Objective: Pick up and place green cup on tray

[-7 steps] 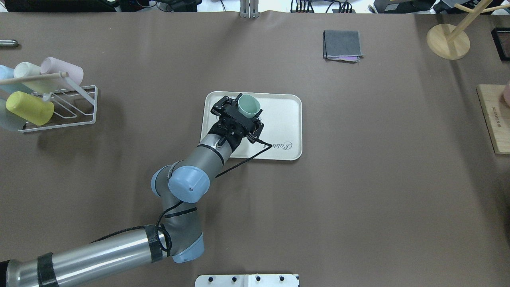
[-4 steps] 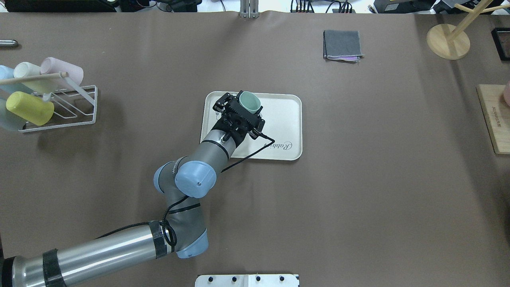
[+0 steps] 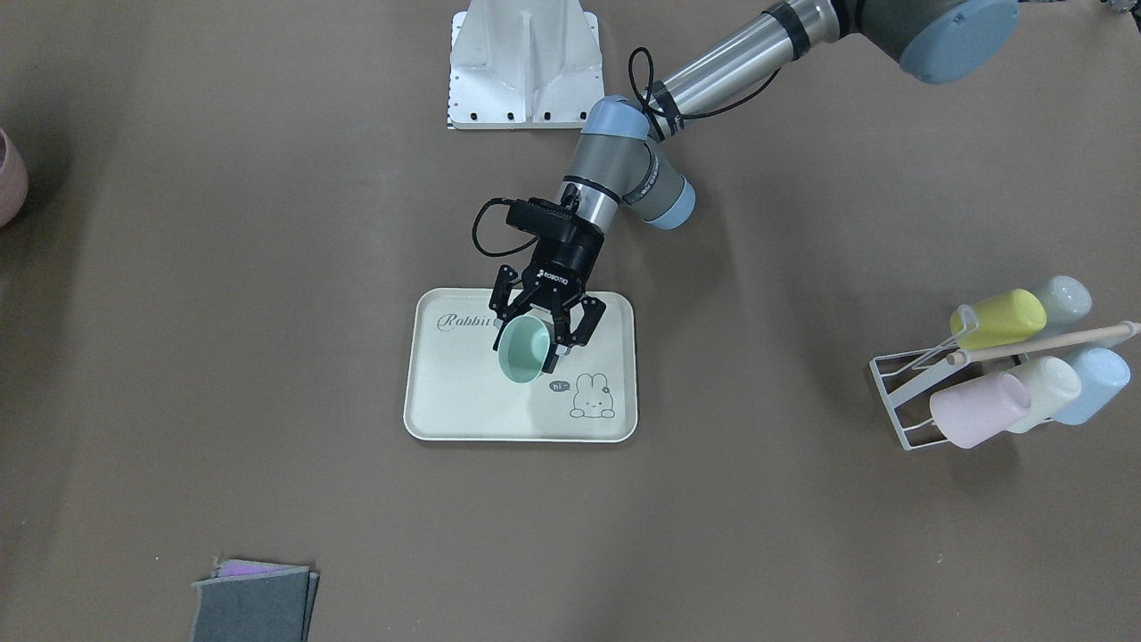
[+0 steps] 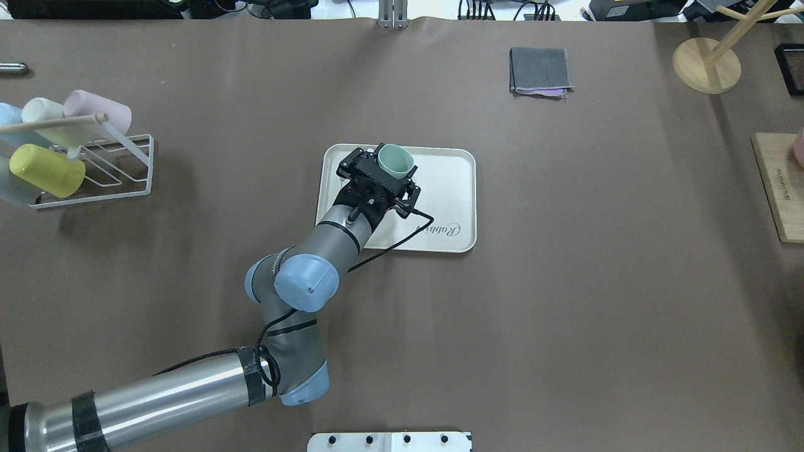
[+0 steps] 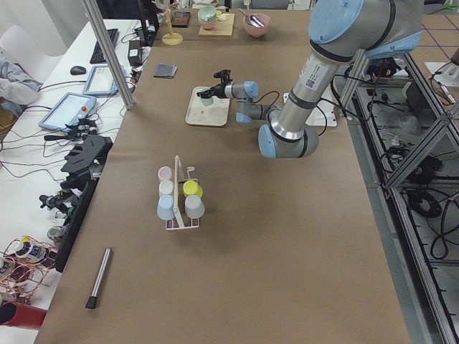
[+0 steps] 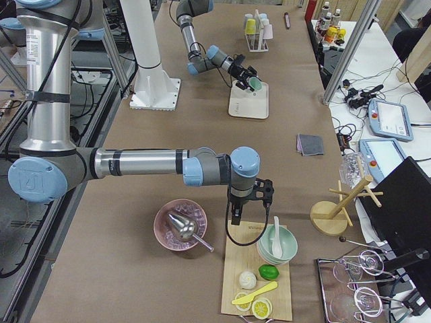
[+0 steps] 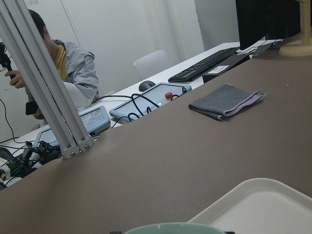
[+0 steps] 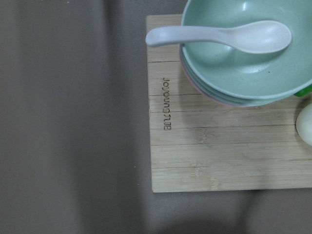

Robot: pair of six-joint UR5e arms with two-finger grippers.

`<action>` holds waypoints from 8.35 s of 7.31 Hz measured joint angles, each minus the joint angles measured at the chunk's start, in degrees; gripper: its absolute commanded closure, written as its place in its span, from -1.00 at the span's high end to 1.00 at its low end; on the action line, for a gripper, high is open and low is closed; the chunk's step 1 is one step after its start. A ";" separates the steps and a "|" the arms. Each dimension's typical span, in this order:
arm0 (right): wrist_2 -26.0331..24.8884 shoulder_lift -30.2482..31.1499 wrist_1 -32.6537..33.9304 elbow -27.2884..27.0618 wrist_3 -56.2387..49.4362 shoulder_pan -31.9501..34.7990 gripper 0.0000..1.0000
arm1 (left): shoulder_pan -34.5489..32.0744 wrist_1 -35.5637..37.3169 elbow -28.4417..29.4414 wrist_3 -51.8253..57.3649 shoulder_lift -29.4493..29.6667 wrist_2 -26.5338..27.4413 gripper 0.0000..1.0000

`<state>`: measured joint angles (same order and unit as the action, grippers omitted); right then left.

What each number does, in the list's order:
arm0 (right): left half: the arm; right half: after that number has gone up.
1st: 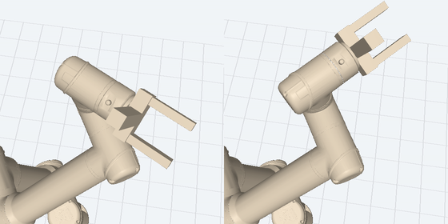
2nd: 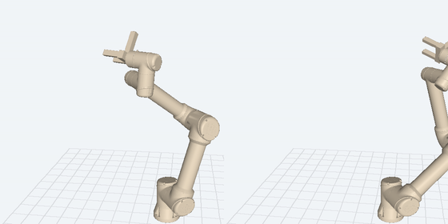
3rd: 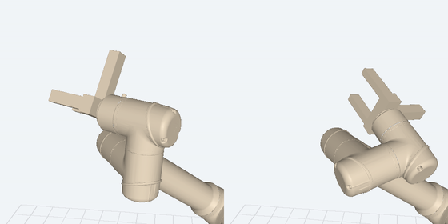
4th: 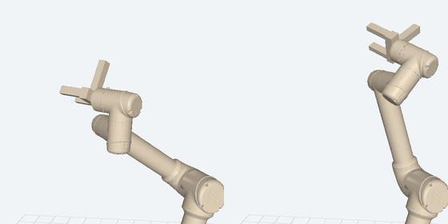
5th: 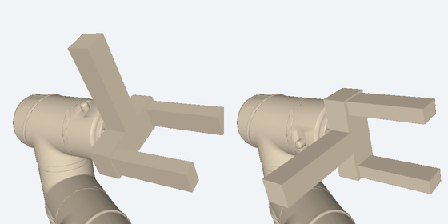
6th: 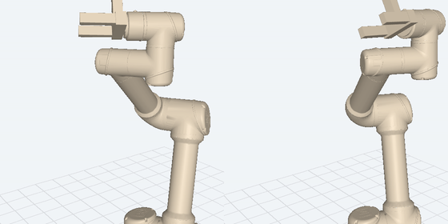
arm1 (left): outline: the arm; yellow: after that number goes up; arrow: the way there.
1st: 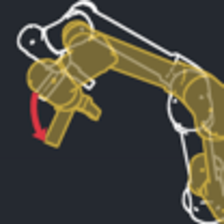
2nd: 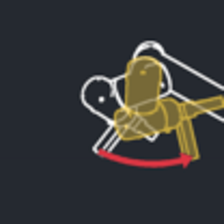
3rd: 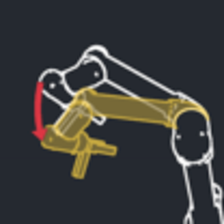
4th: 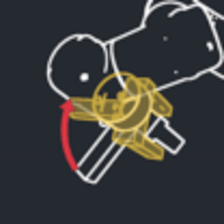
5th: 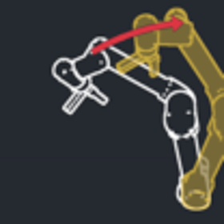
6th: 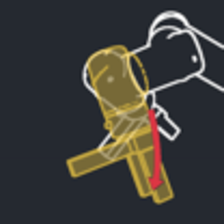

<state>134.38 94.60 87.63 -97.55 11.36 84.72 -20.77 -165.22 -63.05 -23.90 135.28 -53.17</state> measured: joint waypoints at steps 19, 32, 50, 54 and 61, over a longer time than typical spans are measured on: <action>-1.83 4.74 -0.18 -7.13 0.20 -3.16 1.00 | 0.21 -7.05 5.22 -1.48 0.08 -0.17 0.82; -3.68 5.48 -0.14 -7.17 0.46 -2.35 1.00 | -14.93 20.70 -19.10 -6.37 -6.83 -19.22 0.94; -2.99 6.92 -0.09 -7.84 -0.11 1.17 1.00 | -80.17 72.66 -27.35 27.88 -39.63 -85.81 0.95; -2.98 6.96 -0.12 -7.78 -0.11 1.22 1.00 | -79.71 75.84 -26.70 28.11 -41.33 -84.73 0.95; -3.20 7.09 -0.17 -7.14 -0.11 1.22 1.00 | -74.84 82.15 -27.40 28.02 -40.96 -81.49 0.95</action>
<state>131.17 101.69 87.45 -104.68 11.25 85.94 -95.62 -83.06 -90.46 4.11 94.32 -134.65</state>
